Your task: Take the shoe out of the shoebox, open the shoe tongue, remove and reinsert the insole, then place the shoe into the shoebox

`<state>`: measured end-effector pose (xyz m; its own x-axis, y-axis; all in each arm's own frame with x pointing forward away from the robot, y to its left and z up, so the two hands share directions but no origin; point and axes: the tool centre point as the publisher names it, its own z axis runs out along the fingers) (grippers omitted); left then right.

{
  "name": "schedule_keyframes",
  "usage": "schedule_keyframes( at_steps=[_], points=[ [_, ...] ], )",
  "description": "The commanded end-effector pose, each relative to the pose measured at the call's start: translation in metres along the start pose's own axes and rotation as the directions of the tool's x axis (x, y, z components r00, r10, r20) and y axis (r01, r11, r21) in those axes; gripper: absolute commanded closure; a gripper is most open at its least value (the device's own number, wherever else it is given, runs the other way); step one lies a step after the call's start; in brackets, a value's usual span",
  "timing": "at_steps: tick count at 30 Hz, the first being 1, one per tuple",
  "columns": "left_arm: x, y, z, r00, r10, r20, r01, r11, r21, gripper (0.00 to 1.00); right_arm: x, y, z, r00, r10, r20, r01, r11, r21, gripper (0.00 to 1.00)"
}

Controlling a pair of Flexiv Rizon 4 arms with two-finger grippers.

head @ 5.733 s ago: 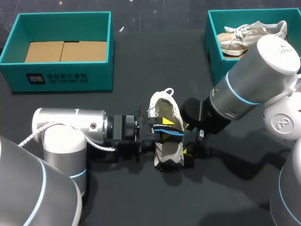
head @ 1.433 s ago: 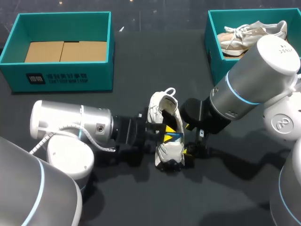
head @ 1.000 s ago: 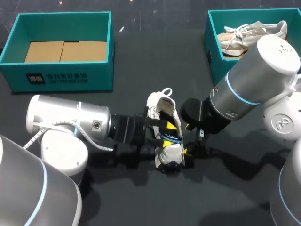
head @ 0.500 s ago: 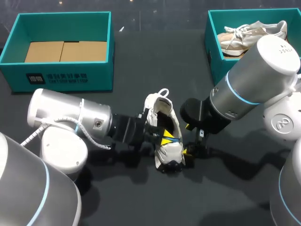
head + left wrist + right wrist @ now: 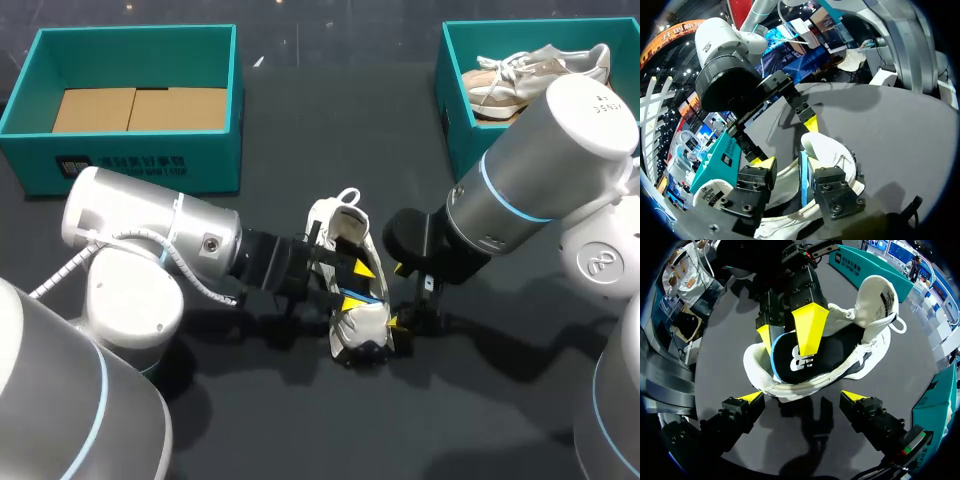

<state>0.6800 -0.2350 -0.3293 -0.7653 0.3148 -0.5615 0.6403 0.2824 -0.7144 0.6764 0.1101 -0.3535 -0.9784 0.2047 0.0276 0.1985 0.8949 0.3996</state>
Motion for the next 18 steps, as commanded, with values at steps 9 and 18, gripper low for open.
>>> schedule_keyframes(
  at_steps=[9,18],
  points=[
    [-0.001,-0.006,-0.017,0.996,-0.002,-0.088,0.001,1.000,-0.016,0.55,-0.004,-0.033,-0.027,1.000,0.025,-0.009,-0.025,1.000,0.004,0.00],
    [0.001,-0.007,-0.036,0.984,0.012,-0.179,-0.019,0.999,-0.036,0.55,-0.012,-0.070,-0.054,0.997,0.071,-0.020,-0.070,0.997,0.041,0.00]
  ],
)
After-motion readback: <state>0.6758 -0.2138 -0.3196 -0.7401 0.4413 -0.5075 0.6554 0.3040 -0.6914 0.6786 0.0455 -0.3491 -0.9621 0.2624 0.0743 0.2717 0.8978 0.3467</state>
